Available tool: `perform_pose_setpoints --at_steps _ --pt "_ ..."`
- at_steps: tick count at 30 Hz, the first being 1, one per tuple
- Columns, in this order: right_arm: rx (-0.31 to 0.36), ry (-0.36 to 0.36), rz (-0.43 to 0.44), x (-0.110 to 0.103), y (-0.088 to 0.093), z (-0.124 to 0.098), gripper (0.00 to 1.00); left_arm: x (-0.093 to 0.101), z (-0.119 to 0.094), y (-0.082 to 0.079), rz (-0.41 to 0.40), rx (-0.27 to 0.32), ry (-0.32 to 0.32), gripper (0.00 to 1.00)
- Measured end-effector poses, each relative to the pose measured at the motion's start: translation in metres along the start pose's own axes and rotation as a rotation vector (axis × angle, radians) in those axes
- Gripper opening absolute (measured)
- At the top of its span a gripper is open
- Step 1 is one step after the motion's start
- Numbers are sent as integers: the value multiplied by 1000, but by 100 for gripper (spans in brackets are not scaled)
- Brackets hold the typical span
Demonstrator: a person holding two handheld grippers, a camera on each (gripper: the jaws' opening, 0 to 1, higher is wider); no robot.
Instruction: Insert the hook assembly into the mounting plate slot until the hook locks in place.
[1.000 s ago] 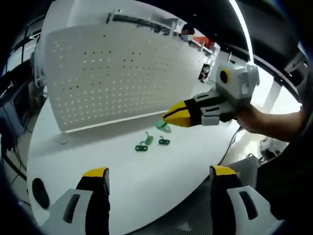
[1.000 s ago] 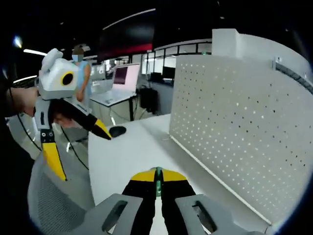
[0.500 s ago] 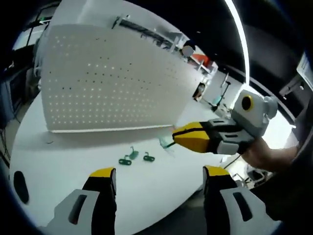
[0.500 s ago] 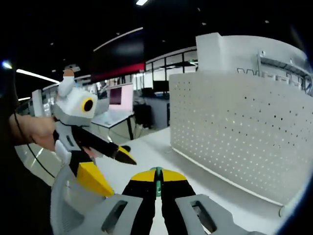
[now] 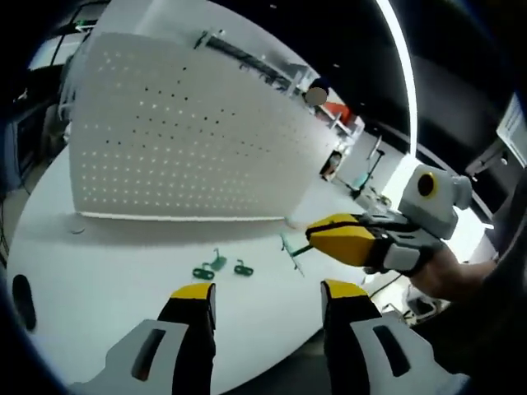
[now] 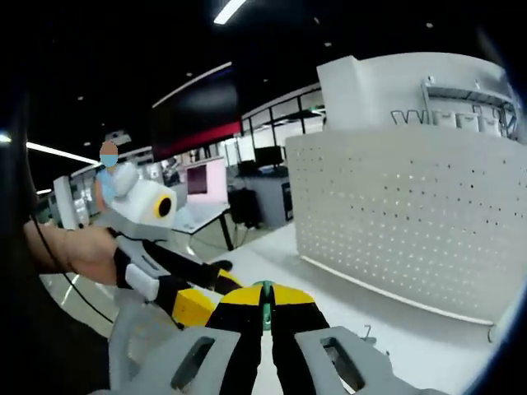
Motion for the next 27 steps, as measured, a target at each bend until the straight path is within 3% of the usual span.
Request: perform_pose_setpoints --at_steps 12,27 --pt "63 -30 10 -12 -9 4 0 4 -5 -8 -141 60 82 23" --pt "101 -31 38 -9 -15 5 0 8 -3 -14 -203 89 119 15"
Point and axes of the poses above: the point that each gripper's makers call its tool centre point, and the gripper's own axes: z roughly forward along the fingers, x roughly to its right, y roughly out of its underside, the point moved 7 cm from there along -z, roughly backward along the fingers, and after that the axes turned 11 degrees about -y, right-handed, at the moved point
